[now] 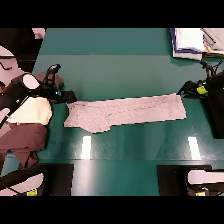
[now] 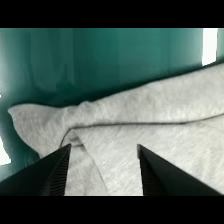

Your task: Fold the shirts.

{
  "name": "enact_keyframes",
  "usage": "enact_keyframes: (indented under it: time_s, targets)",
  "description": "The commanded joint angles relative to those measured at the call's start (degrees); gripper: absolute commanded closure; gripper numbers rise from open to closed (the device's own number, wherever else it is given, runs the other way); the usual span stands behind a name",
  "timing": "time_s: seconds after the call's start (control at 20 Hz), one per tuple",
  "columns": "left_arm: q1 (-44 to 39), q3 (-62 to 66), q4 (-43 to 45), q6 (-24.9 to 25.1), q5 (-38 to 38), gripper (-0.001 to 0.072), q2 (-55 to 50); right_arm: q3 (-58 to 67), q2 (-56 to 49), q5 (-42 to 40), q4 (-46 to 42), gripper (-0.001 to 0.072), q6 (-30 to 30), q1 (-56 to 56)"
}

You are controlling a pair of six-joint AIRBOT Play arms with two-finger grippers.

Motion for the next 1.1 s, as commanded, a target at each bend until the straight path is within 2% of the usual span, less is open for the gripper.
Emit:
enact_keyframes:
  time_s: [0.0, 0.05, 0.1, 0.15, 0.35, 0.5, 0.6, 0.65, 0.7, 0.75, 0.8, 0.9, 1.05]
  targets:
    - [0.02, 3.82, -0.79, -0.83, -2.99, 0.0211, -0.81, 3.37, -2.78, 4.98, 2.73, 0.0196, -4.61, -4.46]
    - [0.00, 4.20, -2.16, -0.85, -3.50, 0.0213, -0.81, 2.89, -2.93, 5.84, 2.75, 0.0195, -4.85, -6.49]
    - [0.00, 4.20, -3.80, -0.81, -3.52, 0.0367, -0.81, 1.51, -2.93, 5.79, 2.84, 0.0194, -5.09, -8.81]
    - [-0.09, 4.17, -5.44, -0.68, -3.67, 0.0675, -0.81, -0.31, -2.95, 5.14, 2.86, 0.0194, -5.42, -10.71]
    - [-4.31, 4.13, -8.83, 0.22, -2.10, 0.0688, -0.87, -8.17, -5.01, 3.15, 3.23, 0.0194, -8.33, -15.17]
    - [-10.19, 4.15, -8.92, -2.69, 3.30, 0.0688, -1.18, -10.75, -8.24, 3.21, 12.00, 0.0195, -12.02, -13.94]
    - [-14.14, 4.22, -9.18, -2.99, 5.49, 0.0689, -2.64, -10.25, -10.40, 3.48, 14.73, 0.0204, -12.28, -10.99]
    - [-15.87, 4.22, -9.33, -3.17, 6.25, 0.0689, -3.78, -9.46, -10.99, 3.69, 14.75, 0.0310, -12.59, -9.05]
    - [-17.57, 4.37, -9.55, -3.93, 7.28, 0.0689, -5.29, -8.72, -10.99, 3.87, 14.62, 0.0465, -13.35, -7.48]
    - [-18.88, 5.07, -9.94, -4.00, 8.20, 0.0689, -6.97, -7.48, -10.75, 4.46, 14.56, 0.0659, -13.86, -6.08]
    - [-20.00, 6.56, -10.75, -3.98, 8.55, 0.0689, -9.27, -5.99, -10.25, 5.07, 14.34, 0.0700, -13.90, -5.20]
    - [-21.92, 10.25, -12.13, -3.87, 8.24, 0.0689, -13.77, -2.73, -7.28, 6.49, 14.60, 0.0700, -13.81, -4.09]
    - [-25.64, 16.31, -13.07, -3.89, 8.31, 0.0689, -20.39, 2.56, -0.37, 7.39, 14.84, 0.0700, -10.29, -1.86]
